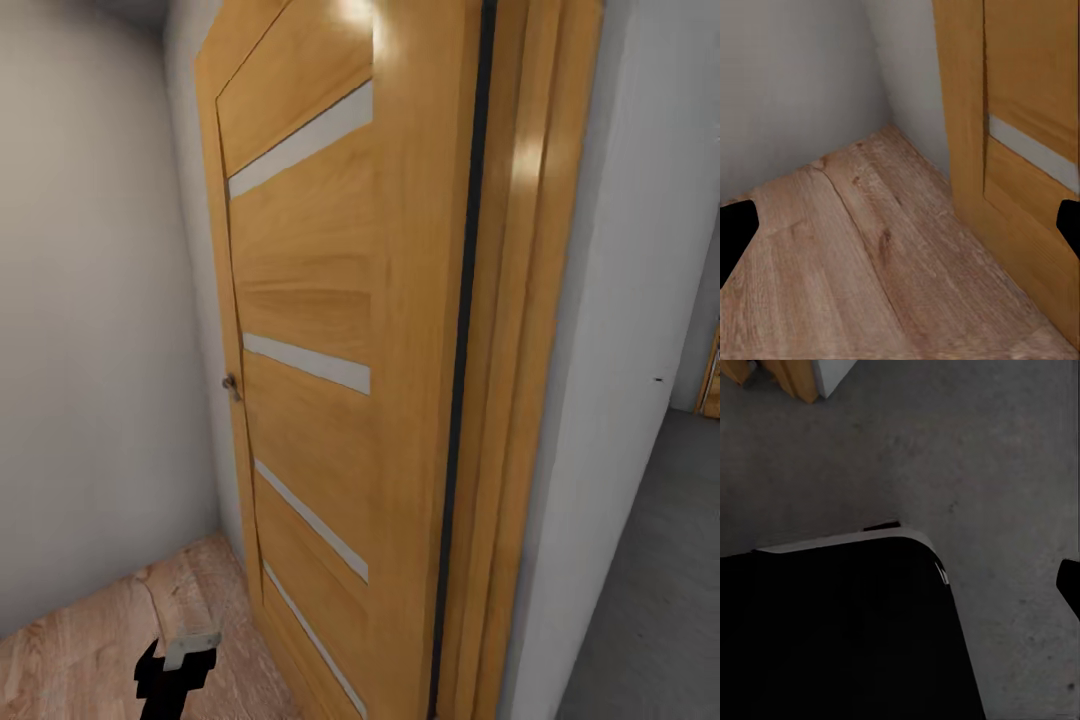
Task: Move the two storage containers from the living room to the garage. In the garage, place one container on the floor and stack the other container on top of it (either order is fine).
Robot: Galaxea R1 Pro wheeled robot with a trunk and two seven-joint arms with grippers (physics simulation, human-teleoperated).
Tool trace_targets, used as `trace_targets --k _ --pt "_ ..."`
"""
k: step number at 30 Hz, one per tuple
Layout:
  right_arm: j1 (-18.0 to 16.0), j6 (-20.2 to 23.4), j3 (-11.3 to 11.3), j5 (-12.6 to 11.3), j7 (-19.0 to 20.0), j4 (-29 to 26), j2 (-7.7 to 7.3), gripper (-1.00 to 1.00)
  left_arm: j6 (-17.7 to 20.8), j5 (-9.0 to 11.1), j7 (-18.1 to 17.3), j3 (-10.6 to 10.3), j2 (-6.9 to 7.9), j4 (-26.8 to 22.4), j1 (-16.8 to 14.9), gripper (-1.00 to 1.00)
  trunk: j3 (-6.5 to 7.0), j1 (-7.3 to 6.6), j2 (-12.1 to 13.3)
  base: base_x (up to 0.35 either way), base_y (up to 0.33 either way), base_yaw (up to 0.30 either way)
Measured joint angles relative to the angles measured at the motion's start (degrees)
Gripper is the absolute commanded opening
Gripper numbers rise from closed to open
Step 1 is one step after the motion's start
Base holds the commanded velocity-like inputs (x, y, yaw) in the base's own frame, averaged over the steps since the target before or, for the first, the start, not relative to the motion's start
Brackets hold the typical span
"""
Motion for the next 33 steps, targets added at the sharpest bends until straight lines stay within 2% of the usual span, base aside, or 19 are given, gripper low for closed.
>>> trace_targets --k 7,16,24,33 --pt "-0.52 -0.01 -0.15 -0.17 -0.01 -0.03 -0.02 1.00 0.04 0.75 -0.21 -0.10 -1.21 0.01 1.84 1.00 0.00 -0.01 0.00 -0.300 0.000 0.000" --pt "-0.59 -0.02 -0.25 -0.20 -0.03 -0.02 -0.05 1.00 0.02 0.88 -0.39 -0.17 -1.86 -0.08 2.96 1.00 0.00 -0.03 -0.01 -0.062 -0.021 0.000" --pt "-0.82 0.00 -0.26 -0.16 -0.01 -0.13 -0.31 1.00 0.03 0.75 -0.41 -0.28 -2.42 -0.09 3.04 1.00 0.00 -0.02 -0.01 -0.084 -0.241 0.030" --pt "-1.02 0.03 -0.26 -0.19 -0.01 -0.12 -0.43 1.00 0.01 0.56 -0.63 -0.44 -2.70 -0.10 3.20 1.00 0.00 -0.03 -0.01 -0.063 -0.177 0.222"
